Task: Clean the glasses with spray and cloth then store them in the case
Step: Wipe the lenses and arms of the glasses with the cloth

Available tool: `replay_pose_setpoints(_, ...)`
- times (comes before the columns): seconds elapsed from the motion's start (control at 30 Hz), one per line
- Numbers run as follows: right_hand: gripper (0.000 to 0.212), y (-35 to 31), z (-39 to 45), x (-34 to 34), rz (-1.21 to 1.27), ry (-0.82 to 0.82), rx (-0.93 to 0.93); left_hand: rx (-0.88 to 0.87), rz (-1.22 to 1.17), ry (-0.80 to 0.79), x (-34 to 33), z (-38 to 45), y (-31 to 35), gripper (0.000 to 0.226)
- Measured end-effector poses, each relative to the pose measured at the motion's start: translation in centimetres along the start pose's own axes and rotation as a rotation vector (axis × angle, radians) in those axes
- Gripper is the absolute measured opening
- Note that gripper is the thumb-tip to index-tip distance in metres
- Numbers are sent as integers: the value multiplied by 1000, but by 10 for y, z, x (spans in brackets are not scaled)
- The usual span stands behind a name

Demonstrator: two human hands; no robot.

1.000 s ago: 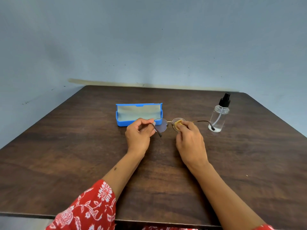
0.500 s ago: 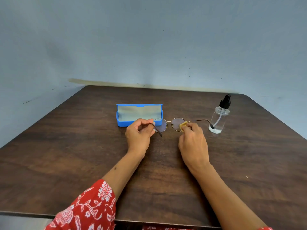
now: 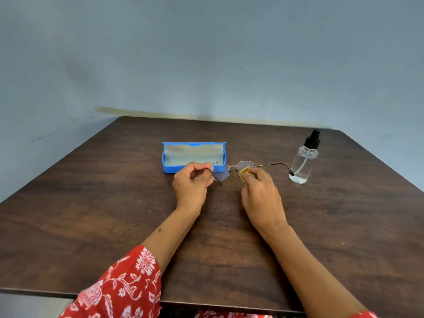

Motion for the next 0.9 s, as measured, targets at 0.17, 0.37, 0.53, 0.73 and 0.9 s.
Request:
replay_pose_setpoints(0.17, 30, 16, -2, 5, 12, 45, -131, -3, 31, -8, -2, -1, 0, 21)
replay_pose_setpoints(0.37, 34, 8, 0, 2, 22, 28, -55, 1, 14, -1, -2, -1, 2, 22)
replay_pose_setpoints(0.53, 31, 14, -2, 4, 11, 39, -119, -5, 44, 0, -2, -2, 2, 23)
replay_pose_setpoints(0.73, 32, 13, -2, 2, 12, 27, -109, -10, 62, 13, -1, -3, 4, 24)
replay_pose_setpoints(0.9, 34, 5, -2, 0, 3, 2, -39, -10, 55, 8, -2, -4, 4, 22)
Point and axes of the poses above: each hand's wrist, its own z-axis towards the middle knuckle, its own x-axis out of the back of the hand, y = z × x, the point moved 8 cm from there along z, towards the middle knuckle, and after that the axes turned 6 degrees about x, right-handed, at the moved point
